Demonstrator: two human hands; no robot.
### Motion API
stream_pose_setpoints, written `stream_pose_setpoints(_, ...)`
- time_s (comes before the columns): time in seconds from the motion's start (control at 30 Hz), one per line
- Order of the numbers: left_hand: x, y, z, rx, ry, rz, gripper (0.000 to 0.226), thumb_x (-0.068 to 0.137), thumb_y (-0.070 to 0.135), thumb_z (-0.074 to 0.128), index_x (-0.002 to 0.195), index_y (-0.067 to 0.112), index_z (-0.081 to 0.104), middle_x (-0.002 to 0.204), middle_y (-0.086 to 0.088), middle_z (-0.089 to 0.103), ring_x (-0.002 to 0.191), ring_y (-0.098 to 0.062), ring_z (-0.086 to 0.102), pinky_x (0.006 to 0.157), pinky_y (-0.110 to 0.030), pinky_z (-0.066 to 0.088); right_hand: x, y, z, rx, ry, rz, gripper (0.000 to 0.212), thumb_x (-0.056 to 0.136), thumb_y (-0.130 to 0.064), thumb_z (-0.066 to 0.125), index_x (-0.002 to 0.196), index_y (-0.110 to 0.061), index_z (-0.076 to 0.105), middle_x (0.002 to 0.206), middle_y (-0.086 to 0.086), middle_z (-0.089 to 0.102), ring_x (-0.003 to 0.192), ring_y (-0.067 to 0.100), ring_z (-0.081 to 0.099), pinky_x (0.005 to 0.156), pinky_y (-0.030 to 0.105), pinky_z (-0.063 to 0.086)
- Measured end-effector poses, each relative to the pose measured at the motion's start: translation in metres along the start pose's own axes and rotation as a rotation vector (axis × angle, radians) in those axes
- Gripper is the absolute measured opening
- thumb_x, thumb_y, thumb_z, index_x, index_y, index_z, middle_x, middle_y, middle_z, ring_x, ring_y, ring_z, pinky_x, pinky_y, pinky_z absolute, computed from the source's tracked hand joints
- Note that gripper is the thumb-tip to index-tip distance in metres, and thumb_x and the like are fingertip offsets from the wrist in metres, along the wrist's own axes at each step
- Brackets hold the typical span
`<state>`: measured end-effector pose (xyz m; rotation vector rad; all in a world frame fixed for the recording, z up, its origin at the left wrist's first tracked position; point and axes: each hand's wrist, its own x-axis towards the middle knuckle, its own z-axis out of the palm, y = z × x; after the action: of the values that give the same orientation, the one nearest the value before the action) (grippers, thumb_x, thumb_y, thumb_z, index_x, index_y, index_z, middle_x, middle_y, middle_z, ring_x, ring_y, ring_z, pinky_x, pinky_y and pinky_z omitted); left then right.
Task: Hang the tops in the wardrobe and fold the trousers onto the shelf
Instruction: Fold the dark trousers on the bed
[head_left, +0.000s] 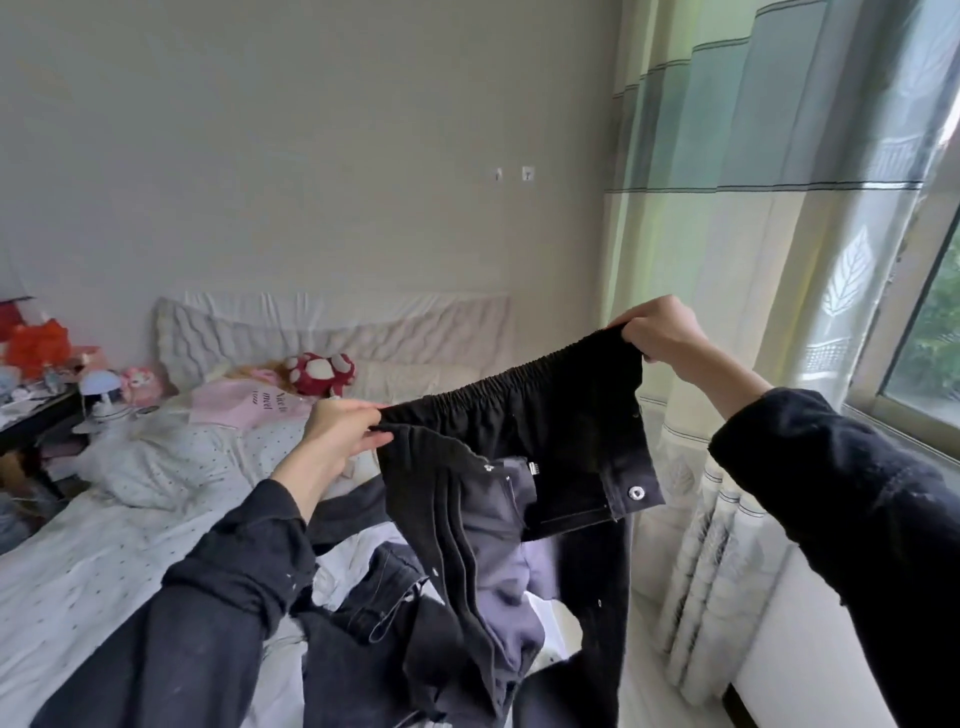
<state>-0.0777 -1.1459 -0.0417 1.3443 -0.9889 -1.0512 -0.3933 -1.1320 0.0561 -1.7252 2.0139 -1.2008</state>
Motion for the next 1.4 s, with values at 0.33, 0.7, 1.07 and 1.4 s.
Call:
stream_pose_setpoints(0.33, -0.008, -0.034, -0.008, 0.237, -0.173, 0.252, 0.029, 0.087, -0.013, 0.048, 0.106, 0.001, 0.064, 0.103, -0.014, 0.065, 0.087, -0.017, 0.064, 0.073, -0.015, 0.054, -0.013, 0.002, 0.000, 0.626, -0.232, 0.057, 0.027, 0.085, 0.011, 0.045, 0.105, 0.008, 0.063, 0.084, 0.014, 0.066, 0.068, 0.015, 0.067, 0.062, 0.018, 0.055)
stream_pose_setpoints(0.7, -0.010, -0.066, 0.009, 0.728, -0.180, 0.559, 0.011, 0.078, 0.008, 0.073, 0.088, 0.004, 0.072, 0.084, 0.001, 0.059, 0.084, -0.019, 0.058, 0.075, -0.023, 0.039, -0.025, 0.009, -0.002, 0.296, -0.304, -0.160, 0.041, 0.081, 0.016, 0.050, 0.114, -0.006, 0.063, 0.109, 0.017, 0.066, 0.096, 0.021, 0.061, 0.094, 0.032, 0.048)
stream_pose_setpoints(1.07, -0.002, 0.031, 0.025, 0.736, 0.037, 0.633, 0.012, 0.092, 0.006, 0.050, 0.102, 0.007, 0.057, 0.094, -0.009, 0.059, 0.094, -0.026, 0.054, 0.067, -0.025, 0.027, -0.005, 0.019, 0.000, -0.248, 0.101, -0.158, 0.023, 0.091, -0.022, 0.054, 0.102, -0.002, 0.057, 0.092, 0.013, 0.058, 0.100, 0.032, 0.050, 0.080, 0.037, 0.039)
stream_pose_setpoints(1.4, -0.006, 0.056, 0.002, 0.830, -0.006, 0.577, 0.016, 0.085, 0.011, 0.065, 0.101, 0.011, 0.064, 0.096, -0.005, 0.063, 0.098, -0.024, 0.058, 0.077, -0.027, 0.038, -0.004, 0.018, -0.002, 0.191, -0.099, -0.037, 0.019, 0.088, -0.014, 0.063, 0.103, -0.003, 0.067, 0.104, 0.020, 0.067, 0.101, 0.034, 0.063, 0.091, 0.045, 0.051)
